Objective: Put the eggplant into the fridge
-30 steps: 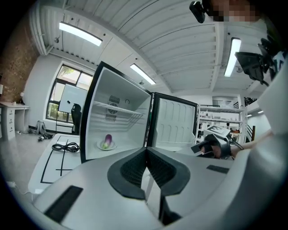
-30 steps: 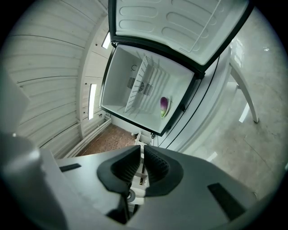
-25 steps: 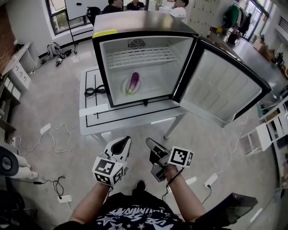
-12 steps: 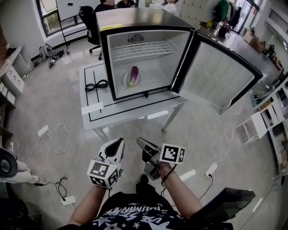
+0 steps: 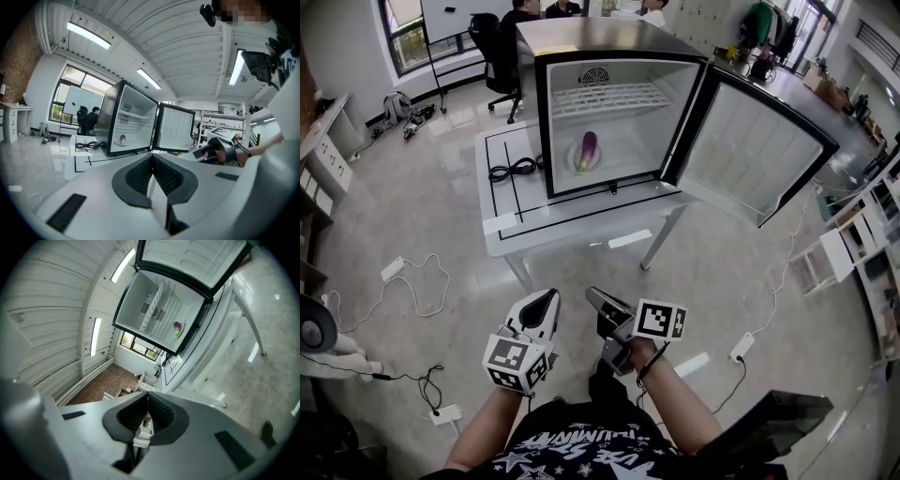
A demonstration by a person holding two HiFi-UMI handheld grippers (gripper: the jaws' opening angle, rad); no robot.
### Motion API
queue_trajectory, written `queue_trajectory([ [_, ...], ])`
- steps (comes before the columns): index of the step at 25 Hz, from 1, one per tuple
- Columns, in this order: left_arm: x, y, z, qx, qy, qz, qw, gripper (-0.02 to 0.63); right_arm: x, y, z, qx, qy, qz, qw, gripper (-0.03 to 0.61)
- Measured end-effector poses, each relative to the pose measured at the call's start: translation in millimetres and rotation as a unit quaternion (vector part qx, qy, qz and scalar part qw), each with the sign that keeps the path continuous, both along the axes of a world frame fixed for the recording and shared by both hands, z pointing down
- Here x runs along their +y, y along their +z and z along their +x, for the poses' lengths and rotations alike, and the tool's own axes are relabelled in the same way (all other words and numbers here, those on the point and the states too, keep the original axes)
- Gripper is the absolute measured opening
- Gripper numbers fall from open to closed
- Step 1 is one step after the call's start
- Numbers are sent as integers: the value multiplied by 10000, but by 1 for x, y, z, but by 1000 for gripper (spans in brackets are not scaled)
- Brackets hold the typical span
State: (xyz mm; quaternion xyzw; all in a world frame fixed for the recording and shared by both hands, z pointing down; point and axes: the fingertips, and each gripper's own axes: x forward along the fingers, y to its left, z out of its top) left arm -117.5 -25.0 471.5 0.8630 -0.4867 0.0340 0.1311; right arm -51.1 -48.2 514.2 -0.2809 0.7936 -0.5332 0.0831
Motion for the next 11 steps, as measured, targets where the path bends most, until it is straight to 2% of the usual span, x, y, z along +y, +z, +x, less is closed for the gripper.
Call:
queue_trajectory([
  [11, 47, 3, -16, 66, 164, 13, 9998, 9, 50, 2, -12, 69, 210, 43, 9997, 8],
])
